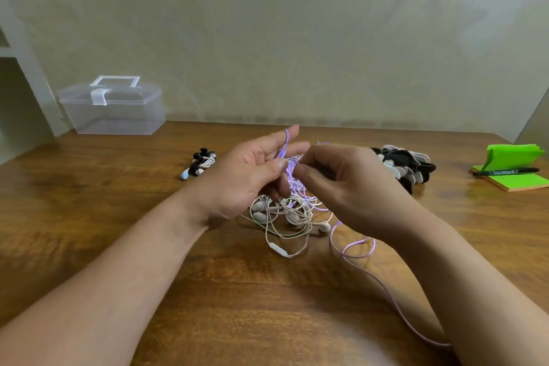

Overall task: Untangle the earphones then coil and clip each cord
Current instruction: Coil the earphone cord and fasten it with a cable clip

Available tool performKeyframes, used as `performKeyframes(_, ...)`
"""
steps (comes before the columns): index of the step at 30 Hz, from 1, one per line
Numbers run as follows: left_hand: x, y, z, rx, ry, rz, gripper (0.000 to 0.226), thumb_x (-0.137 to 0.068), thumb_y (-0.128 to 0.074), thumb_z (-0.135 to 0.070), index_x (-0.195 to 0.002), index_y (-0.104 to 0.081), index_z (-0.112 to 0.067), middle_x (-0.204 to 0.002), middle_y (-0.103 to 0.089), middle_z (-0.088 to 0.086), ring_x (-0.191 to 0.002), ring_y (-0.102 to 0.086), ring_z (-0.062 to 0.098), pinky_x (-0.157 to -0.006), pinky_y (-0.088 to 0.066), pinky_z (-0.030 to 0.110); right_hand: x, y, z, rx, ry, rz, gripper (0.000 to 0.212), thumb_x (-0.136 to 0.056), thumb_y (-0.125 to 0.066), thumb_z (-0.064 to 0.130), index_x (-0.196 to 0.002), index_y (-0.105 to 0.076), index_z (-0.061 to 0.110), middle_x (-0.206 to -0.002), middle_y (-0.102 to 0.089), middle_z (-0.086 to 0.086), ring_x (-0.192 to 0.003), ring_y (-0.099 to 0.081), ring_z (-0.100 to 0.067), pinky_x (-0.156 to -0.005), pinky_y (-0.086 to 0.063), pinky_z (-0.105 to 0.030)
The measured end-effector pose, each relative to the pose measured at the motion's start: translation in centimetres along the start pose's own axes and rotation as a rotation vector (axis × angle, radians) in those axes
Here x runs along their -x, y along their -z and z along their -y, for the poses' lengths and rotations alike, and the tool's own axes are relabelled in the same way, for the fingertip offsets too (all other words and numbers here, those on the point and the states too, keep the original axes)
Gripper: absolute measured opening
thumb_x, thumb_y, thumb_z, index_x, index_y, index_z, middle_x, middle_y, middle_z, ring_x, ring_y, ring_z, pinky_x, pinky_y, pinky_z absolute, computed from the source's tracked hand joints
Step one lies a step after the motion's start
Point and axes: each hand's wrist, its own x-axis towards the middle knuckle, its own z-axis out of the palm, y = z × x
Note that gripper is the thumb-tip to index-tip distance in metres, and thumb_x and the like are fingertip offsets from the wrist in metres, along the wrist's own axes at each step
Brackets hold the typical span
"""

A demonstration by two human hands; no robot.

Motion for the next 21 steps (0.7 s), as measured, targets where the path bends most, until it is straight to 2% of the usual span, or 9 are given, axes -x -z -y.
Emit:
performKeyframes(1, 0.1, 0.0, 0.0, -0.029, 0.019, 0.007, 0.054, -0.108, -0.044, -0.002, -0.159, -0.035, -0.021, -0.117, -0.074, -0.007, -0.078, -0.056, 0.019, -0.075, -0.053, 0.029, 0.0, 0.2, 0.0, 0.008, 0.001, -0.003, 0.023, -0.100, -0.066, 0.029, -0.077, -0.065, 0.024, -0.060, -0.055, 0.003, -0.055, -0.045, -0.011, -0.055, -0.040, -0.038)
performKeyframes(3, 0.2, -0.2, 0.2, -0.050, 0.048, 0.039, 0.054, -0.108, -0.046, -0.005, -0.158, -0.038, -0.023, -0.087, -0.070, 0.000, -0.076, -0.057, 0.018, -0.077, -0.052, 0.032, 0.1, 0.6, 0.0, 0.009, 0.007, -0.009, 0.022, -0.099, -0.068, 0.029, -0.077, -0.066, 0.024, -0.061, -0.055, 0.006, -0.056, -0.045, -0.009, -0.054, -0.039, -0.032)
performKeyframes(5, 0.2, -0.6, 0.1, -0.030, 0.046, 0.076, 0.052, -0.107, -0.049, -0.009, -0.156, -0.042, -0.026, -0.081, -0.062, 0.011, -0.075, -0.058, 0.017, -0.075, -0.052, 0.030, 0.2, 0.8, 0.0, 0.002, 0.015, -0.011, 0.022, -0.099, -0.068, 0.027, -0.078, -0.066, 0.026, -0.061, -0.056, 0.008, -0.057, -0.047, -0.008, -0.054, -0.036, -0.025)
performKeyframes(8, 0.4, -0.8, -0.5, -0.001, 0.004, 0.094, 0.058, -0.101, -0.053, -0.020, -0.156, -0.039, -0.032, -0.074, -0.066, 0.000, -0.067, -0.061, 0.013, -0.065, -0.051, 0.023, 0.2, 1.1, -0.2, -0.036, 0.006, -0.032, 0.013, -0.097, -0.068, 0.024, -0.084, -0.068, 0.025, -0.070, -0.066, 0.005, -0.065, -0.061, -0.009, -0.059, -0.048, -0.032)
performKeyframes(10, 0.5, -0.6, -0.8, -0.021, -0.010, 0.100, 0.060, -0.102, -0.051, -0.020, -0.156, -0.036, -0.040, -0.075, -0.072, -0.003, -0.064, -0.063, 0.013, -0.063, -0.050, 0.021, 0.2, 1.2, -0.3, -0.072, -0.005, -0.046, 0.008, -0.095, -0.070, 0.023, -0.087, -0.068, 0.024, -0.078, -0.072, 0.002, -0.076, -0.070, -0.016, -0.066, -0.055, -0.038)
performKeyframes(13, 0.7, -0.5, -0.7, -0.028, -0.011, 0.101, 0.059, -0.105, -0.051, -0.016, -0.155, -0.037, -0.043, -0.090, -0.076, 0.003, -0.065, -0.063, 0.017, -0.063, -0.052, 0.024, 0.1, 1.3, -0.2, -0.099, 0.001, -0.065, 0.008, -0.094, -0.073, 0.020, -0.088, -0.071, 0.024, -0.078, -0.073, 0.004, -0.071, -0.067, -0.013, -0.065, -0.054, -0.035)
performKeyframes(17, 0.7, -0.3, -0.6, -0.077, 0.038, 0.106, 0.056, -0.107, -0.050, -0.011, -0.156, -0.040, -0.034, -0.108, -0.077, 0.012, -0.069, -0.062, 0.019, -0.065, -0.053, 0.027, -0.2, 1.8, -0.3, -0.265, -0.041, -0.008, 0.010, -0.094, -0.074, 0.015, -0.096, -0.072, 0.025, -0.084, -0.075, -0.008, -0.079, -0.068, -0.037, -0.073, -0.056, -0.055)
performKeyframes(19, 0.8, -0.3, -0.6, -0.143, 0.049, 0.122, 0.050, -0.108, -0.049, -0.010, -0.153, -0.046, -0.031, -0.108, -0.078, 0.006, -0.071, -0.062, 0.018, -0.067, -0.053, 0.028, -0.2, 2.1, -0.4, -0.328, -0.046, -0.001, 0.012, -0.093, -0.073, 0.011, -0.098, -0.071, 0.021, -0.088, -0.076, -0.011, -0.082, -0.068, -0.042, -0.074, -0.055, -0.060)
performKeyframes(21, 1.1, -0.4, -0.8, -0.223, 0.048, 0.161, 0.037, -0.109, -0.048, -0.010, -0.137, -0.059, -0.032, -0.095, -0.078, -0.008, -0.071, -0.061, 0.016, -0.068, -0.051, 0.027, -0.3, 2.3, -0.4, -0.369, -0.052, -0.002, 0.012, -0.093, -0.072, 0.008, -0.100, -0.070, 0.018, -0.091, -0.077, -0.009, -0.086, -0.070, -0.041, -0.078, -0.056, -0.061)
